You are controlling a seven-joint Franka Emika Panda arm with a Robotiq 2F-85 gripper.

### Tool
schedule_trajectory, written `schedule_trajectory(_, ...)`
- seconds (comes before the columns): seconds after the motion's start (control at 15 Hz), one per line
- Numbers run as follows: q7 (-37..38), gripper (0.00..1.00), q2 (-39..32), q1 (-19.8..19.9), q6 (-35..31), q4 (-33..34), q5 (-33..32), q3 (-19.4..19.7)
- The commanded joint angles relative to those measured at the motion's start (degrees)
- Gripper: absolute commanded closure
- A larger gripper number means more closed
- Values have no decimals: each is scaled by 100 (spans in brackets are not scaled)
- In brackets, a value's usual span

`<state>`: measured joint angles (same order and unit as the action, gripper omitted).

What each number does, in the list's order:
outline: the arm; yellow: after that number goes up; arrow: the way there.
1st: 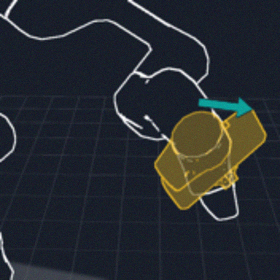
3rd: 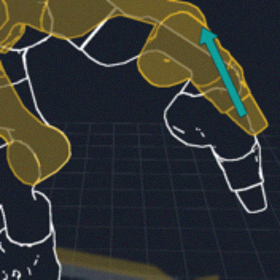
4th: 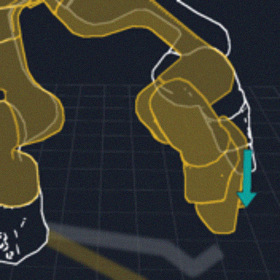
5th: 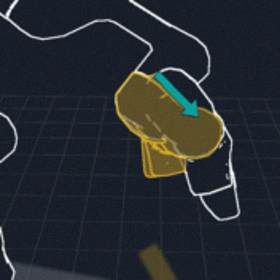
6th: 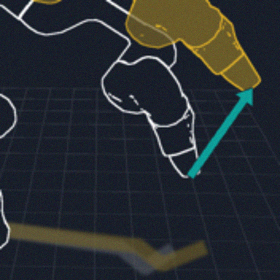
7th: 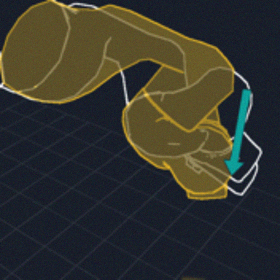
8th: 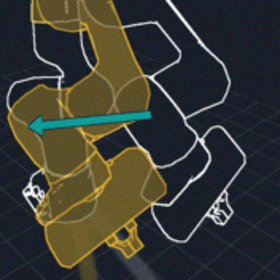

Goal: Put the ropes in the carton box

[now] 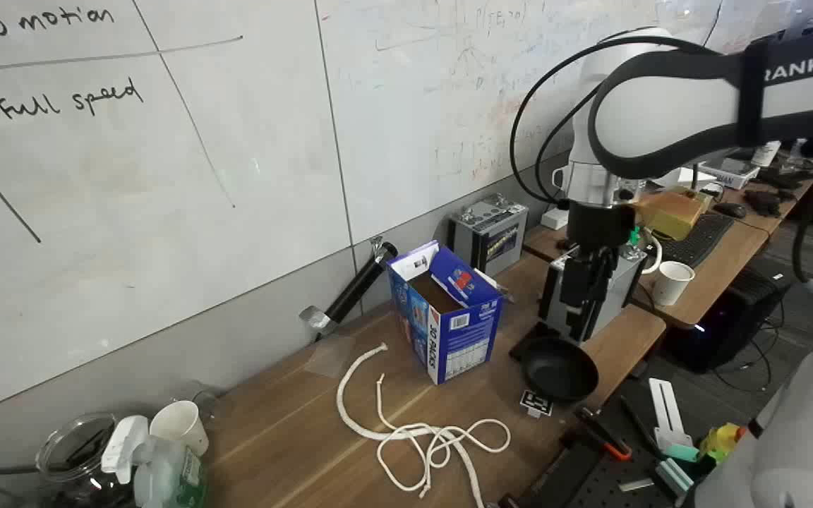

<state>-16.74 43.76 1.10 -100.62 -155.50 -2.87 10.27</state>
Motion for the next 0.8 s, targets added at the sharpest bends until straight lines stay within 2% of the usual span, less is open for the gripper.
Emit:
schedule_trajectory(0.0,-18,0,-4,34,5,17,20,-33)
schedule_trajectory(0.47,-32,0,-12,20,-46,10,32,-26)
schedule_trajectory(0.73,9,0,-187,-21,-596,-135,28,-82)
